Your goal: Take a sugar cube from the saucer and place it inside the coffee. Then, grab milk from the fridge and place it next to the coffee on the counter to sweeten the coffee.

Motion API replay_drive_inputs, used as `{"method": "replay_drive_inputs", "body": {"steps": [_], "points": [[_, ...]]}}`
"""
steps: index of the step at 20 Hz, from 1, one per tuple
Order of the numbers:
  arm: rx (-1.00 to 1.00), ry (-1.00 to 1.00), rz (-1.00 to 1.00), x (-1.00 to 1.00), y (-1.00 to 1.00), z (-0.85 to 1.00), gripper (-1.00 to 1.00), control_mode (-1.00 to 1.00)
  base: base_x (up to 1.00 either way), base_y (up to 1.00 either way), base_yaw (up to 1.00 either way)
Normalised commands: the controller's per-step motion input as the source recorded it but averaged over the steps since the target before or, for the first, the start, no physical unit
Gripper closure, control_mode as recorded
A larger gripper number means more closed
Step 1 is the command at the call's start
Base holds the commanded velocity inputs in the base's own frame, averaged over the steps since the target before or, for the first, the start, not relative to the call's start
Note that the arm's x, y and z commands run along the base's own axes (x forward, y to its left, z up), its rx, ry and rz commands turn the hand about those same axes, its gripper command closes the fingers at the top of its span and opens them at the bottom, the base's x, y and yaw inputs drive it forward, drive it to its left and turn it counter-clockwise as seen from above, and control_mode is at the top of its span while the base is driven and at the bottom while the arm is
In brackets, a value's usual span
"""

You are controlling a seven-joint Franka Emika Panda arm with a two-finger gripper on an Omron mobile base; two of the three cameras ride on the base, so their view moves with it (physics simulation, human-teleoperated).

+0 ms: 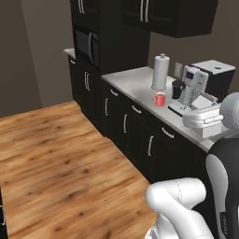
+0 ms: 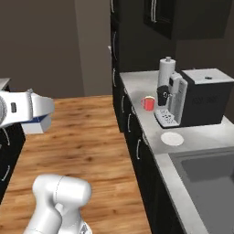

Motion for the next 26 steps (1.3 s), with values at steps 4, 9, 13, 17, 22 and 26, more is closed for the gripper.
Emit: {"method": "replay_drive_inputs", "body": {"steps": [4,9,13,17,22,26], "points": [[0.0,0.0,0.0,0.0,0.0,0.0,1.0,1.0,1.0,0.15,-0.08],[0.0,0.0,0.0,0.0,0.0,0.0,1.0,1.0,1.0,0.17,-0.17],[0.0,0.0,0.0,0.0,0.0,0.0,1.0,1.0,1.0,0.1,-0.24],[0.0,0.0,0.0,0.0,0.0,0.0,1.0,1.0,1.0,0.07,-0.3],[0.0,0.0,0.0,0.0,0.0,0.0,1.0,1.0,0.96,0.02,-0.34],[0.0,0.0,0.0,0.0,0.0,0.0,1.0,1.0,0.82,0.03,-0.35]]}}
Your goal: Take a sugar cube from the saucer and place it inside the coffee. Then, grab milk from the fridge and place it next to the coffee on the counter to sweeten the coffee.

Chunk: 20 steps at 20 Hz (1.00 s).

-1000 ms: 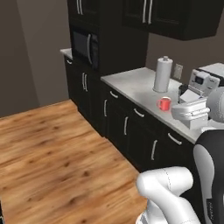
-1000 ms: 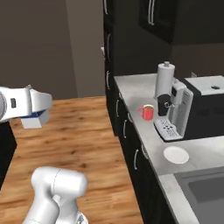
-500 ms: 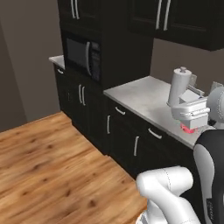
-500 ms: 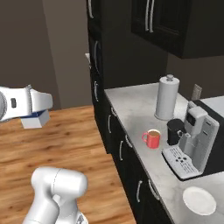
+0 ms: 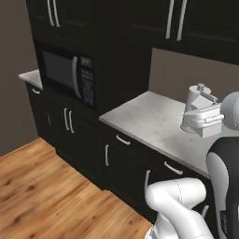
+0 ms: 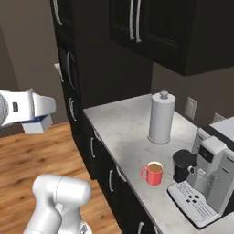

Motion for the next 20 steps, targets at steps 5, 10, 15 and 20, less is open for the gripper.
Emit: {"method": "replay_drive_inputs", "body": {"steps": [5,10,15,20], "points": [[0.0,0.0,0.0,0.0,0.0,0.0,1.0,1.0,0.4,0.27,-0.4],[0.0,0.0,0.0,0.0,0.0,0.0,1.0,1.0,0.01,0.47,-0.51],[0.0,0.0,0.0,0.0,0.0,0.0,1.0,1.0,0.02,0.37,-0.62],[0.0,0.0,0.0,0.0,0.0,0.0,1.0,1.0,0.16,0.44,-0.65]]}}
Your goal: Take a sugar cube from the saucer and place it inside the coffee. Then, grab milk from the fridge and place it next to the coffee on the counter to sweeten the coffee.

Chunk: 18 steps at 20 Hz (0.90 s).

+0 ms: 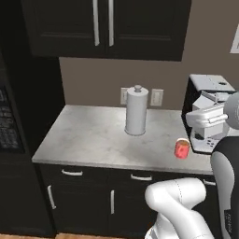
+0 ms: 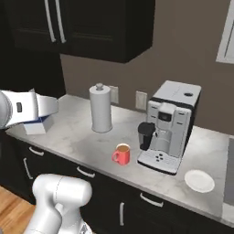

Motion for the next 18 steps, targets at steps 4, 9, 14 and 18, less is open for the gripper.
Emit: {"method": "replay_drive_inputs", "body": {"steps": [4,9,14,18], "points": [[0.0,0.0,0.0,0.0,0.0,0.0,1.0,1.0,0.18,0.69,-0.57],[0.0,0.0,0.0,0.0,0.0,0.0,1.0,1.0,0.2,0.79,-0.45],[0.0,0.0,0.0,0.0,0.0,0.0,1.0,1.0,0.14,0.31,-0.33],[0.0,0.0,0.0,0.0,0.0,0.0,1.0,1.0,0.17,0.0,-0.23]]}}
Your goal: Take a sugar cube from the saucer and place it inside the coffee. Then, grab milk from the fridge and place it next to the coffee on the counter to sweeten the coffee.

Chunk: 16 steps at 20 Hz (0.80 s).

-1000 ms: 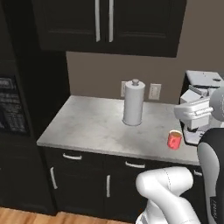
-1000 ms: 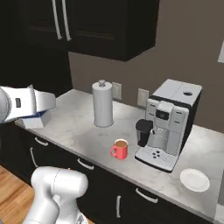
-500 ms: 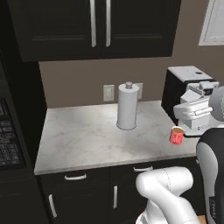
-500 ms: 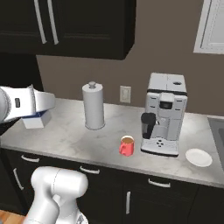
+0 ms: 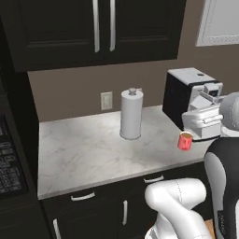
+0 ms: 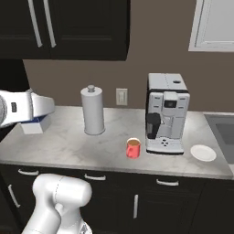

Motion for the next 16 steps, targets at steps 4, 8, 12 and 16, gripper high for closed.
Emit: {"method": "replay_drive_inputs", "body": {"steps": [4,8,12,16], "points": [[0.0,0.0,-0.04,0.11,-0.03,-0.04,1.0,-1.0,0.11,0.0,-0.07],[0.0,0.0,-0.02,0.24,-0.12,-0.23,1.0,-1.0,0.0,0.0,0.0],[0.04,0.0,0.03,0.31,-0.47,-0.36,1.0,-1.0,0.0,0.0,0.0],[0.1,0.0,0.12,0.4,-0.61,-0.38,1.0,-1.0,0.0,0.0,0.0]]}}
